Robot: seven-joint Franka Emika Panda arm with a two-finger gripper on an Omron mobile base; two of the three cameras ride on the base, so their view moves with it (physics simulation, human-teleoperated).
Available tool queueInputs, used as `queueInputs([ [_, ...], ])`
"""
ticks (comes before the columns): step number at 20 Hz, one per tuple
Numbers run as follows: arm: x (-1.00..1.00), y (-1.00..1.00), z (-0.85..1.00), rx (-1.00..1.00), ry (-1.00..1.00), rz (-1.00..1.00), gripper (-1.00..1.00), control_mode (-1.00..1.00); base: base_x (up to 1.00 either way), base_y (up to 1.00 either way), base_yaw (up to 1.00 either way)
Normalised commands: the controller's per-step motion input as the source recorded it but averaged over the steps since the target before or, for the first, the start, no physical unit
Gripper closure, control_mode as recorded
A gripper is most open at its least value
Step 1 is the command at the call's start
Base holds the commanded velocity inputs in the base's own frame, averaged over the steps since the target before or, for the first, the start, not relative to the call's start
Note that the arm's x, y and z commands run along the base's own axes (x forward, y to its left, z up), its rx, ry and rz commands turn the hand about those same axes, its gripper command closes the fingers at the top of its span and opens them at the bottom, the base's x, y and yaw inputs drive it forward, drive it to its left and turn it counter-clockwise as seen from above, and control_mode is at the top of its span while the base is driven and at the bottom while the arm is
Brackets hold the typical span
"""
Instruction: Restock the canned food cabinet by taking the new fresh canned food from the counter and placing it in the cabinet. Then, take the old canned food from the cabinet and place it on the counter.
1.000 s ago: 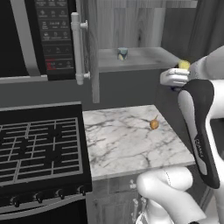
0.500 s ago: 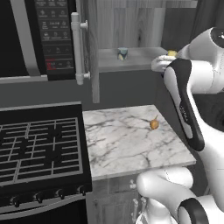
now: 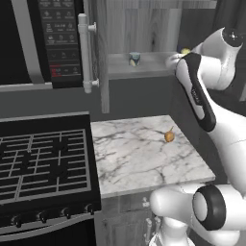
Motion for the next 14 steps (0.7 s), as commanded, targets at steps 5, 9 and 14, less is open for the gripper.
queueInputs([
  [5,1.00,-0.05,0.00,-0.03,0.00,0.00,1.00,-1.00,0.00,0.00,0.00],
  [9,1.00,0.00,-0.06,-0.08,0.00,0.00,1.00,-1.00,0.00,0.00,0.00],
  [14,1.00,0.00,-0.06,-0.08,0.00,0.00,1.00,-1.00,0.00,0.00,0.00],
])
